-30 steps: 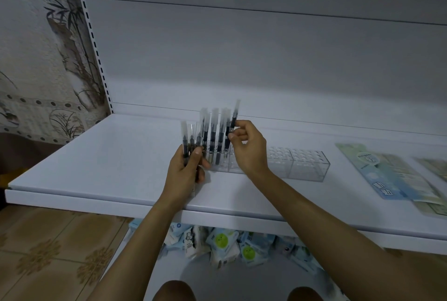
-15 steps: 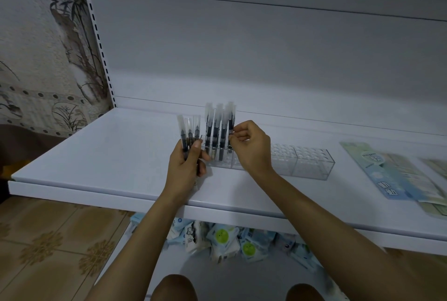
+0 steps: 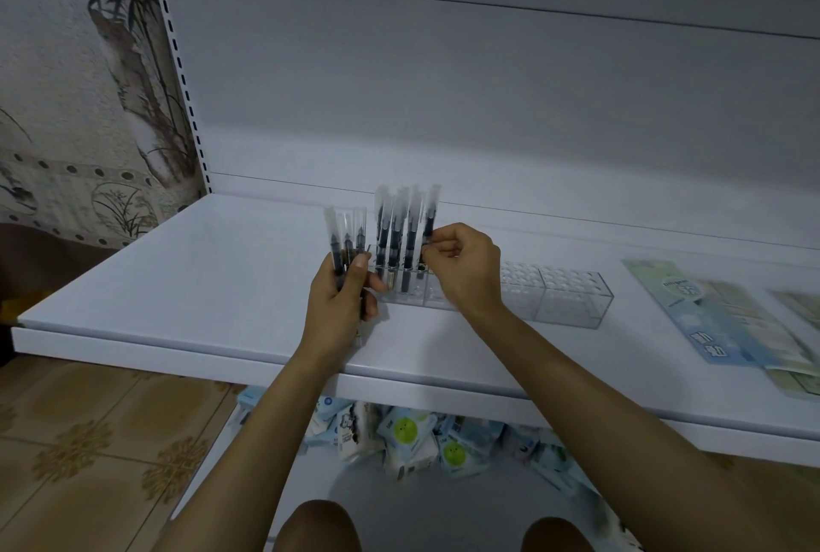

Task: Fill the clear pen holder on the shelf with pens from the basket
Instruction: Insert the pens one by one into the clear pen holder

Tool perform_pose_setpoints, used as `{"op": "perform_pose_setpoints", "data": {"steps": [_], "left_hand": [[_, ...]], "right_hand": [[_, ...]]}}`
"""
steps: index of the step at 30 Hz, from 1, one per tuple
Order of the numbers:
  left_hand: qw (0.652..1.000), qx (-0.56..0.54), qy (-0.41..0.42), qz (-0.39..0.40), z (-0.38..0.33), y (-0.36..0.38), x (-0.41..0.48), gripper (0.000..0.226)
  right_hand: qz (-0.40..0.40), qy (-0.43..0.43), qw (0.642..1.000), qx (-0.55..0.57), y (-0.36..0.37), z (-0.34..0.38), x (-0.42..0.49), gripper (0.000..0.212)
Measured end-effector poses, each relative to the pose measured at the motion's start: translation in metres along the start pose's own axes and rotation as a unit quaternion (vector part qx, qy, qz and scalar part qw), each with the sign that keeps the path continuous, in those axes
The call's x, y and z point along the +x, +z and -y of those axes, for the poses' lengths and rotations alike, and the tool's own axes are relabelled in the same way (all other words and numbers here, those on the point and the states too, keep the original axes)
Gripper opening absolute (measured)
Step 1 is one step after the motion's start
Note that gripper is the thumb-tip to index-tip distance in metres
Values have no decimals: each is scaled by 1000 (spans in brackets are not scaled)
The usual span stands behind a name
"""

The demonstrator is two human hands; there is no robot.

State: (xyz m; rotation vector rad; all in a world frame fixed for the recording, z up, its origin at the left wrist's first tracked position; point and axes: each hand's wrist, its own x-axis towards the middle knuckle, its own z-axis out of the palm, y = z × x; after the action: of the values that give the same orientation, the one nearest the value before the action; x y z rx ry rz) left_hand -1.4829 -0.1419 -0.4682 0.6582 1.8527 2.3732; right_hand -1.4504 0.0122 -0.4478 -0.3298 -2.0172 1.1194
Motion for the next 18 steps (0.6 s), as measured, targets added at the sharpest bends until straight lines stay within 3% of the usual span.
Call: {"op": "perform_pose_setpoints", "data": {"steps": [10, 18], "left_hand": [[1000, -3, -3, 2, 0, -1, 0, 13], [1000, -4, -5, -2, 0, 0, -1, 13]], "right_hand": [[0, 3, 1000, -16, 1, 0, -1, 21], [1, 13, 1000, -10, 1, 1, -1, 17]]}}
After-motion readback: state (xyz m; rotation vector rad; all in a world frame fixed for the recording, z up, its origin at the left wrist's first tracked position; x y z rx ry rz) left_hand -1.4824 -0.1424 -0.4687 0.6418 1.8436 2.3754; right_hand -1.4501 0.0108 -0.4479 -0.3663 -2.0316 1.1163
